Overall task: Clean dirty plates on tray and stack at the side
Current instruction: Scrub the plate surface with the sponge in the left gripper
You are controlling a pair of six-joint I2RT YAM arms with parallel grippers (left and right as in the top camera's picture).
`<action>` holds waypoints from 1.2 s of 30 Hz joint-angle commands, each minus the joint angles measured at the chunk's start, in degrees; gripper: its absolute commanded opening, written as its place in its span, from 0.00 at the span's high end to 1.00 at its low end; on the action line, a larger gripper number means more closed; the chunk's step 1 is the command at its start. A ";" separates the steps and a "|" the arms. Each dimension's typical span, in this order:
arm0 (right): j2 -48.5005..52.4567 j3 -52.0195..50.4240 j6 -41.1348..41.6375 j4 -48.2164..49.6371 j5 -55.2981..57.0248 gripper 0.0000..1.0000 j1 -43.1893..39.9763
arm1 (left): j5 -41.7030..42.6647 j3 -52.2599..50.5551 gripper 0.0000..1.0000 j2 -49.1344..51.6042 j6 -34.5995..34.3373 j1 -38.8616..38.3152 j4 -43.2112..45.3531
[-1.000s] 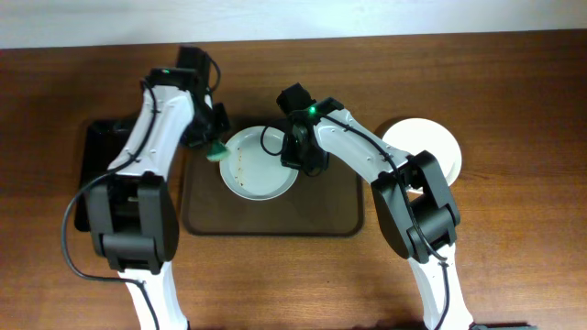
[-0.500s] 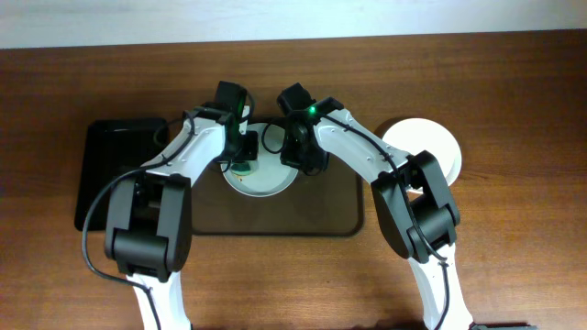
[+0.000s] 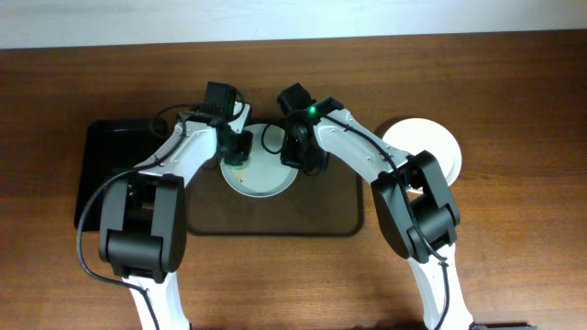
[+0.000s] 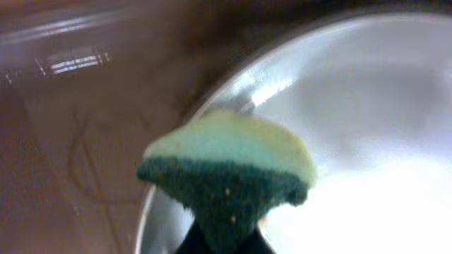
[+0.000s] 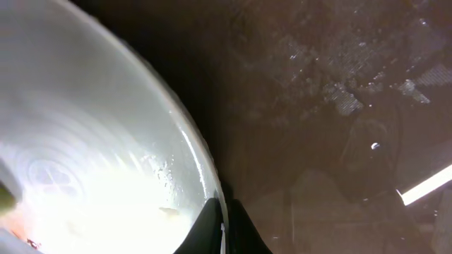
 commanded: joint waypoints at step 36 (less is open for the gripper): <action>1.31 -1.01 -1.11 0.48 2.01 0.96 -0.07 | 3.85 -1.57 1.00 6.97 1.51 -1.29 -11.82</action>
